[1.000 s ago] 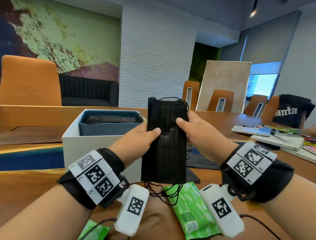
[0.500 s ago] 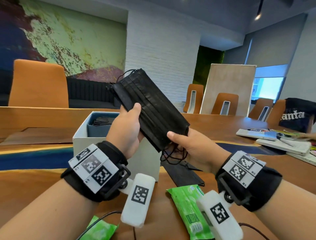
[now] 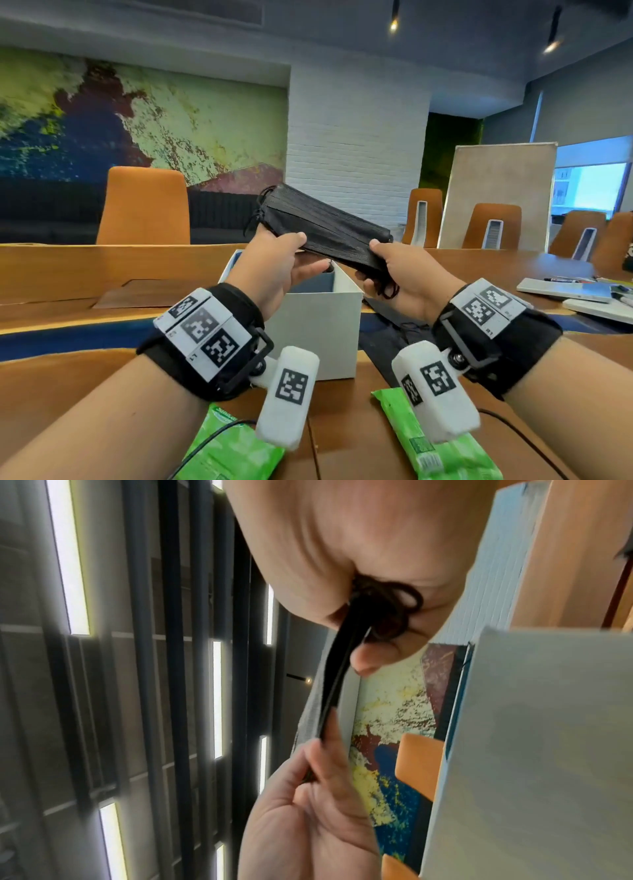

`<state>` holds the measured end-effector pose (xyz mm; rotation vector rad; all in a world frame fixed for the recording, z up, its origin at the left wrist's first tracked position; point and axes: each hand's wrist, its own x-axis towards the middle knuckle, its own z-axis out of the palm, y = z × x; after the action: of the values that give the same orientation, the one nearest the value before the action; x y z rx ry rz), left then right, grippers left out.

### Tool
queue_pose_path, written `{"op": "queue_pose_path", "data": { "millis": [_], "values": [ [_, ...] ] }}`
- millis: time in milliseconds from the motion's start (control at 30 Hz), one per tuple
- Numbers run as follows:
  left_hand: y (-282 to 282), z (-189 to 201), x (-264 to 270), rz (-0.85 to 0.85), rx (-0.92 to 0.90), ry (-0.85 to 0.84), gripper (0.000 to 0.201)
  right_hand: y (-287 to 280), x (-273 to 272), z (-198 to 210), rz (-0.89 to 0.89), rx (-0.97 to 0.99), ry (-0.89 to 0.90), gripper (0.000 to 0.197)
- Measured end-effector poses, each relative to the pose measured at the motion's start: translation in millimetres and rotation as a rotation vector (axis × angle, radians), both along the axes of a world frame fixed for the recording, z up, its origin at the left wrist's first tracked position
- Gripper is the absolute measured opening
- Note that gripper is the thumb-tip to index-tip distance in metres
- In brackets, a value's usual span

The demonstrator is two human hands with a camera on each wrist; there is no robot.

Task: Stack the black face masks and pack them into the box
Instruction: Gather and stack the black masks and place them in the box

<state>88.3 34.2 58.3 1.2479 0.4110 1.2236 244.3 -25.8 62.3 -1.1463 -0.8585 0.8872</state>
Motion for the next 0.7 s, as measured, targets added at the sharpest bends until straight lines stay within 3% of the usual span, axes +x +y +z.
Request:
{"op": "queue_pose_path", "data": {
  "millis": [267,367,467,600,700],
  "values": [
    [28.8,3.0,-49.7,0.112,0.032,0.209,0.019,39.3,-24.1,26.5,-0.052,0.067,-0.015,0.016],
    [51.1,-5.6,-67.1,0.163,0.037,0.261,0.035,65.8,-21.9,36.2,-0.089,0.022,-0.008,0.018],
    [76.9,-34.1,-80.6,0.208,-0.047,0.428,0.049,96.1,-12.4,42.8,-0.118,-0.04,-0.034,0.02],
    [115.8,-70.5,-84.7,0.053,-0.261,0.542,0.057,135.2,6.7,47.5,-0.088,-0.124,-0.02,0.016],
    [124.1,-72.9,-85.5,-0.052,-0.315,0.508,0.041,161.1,22.5,49.3,-0.081,-0.214,-0.043,0.023]
  ]
}}
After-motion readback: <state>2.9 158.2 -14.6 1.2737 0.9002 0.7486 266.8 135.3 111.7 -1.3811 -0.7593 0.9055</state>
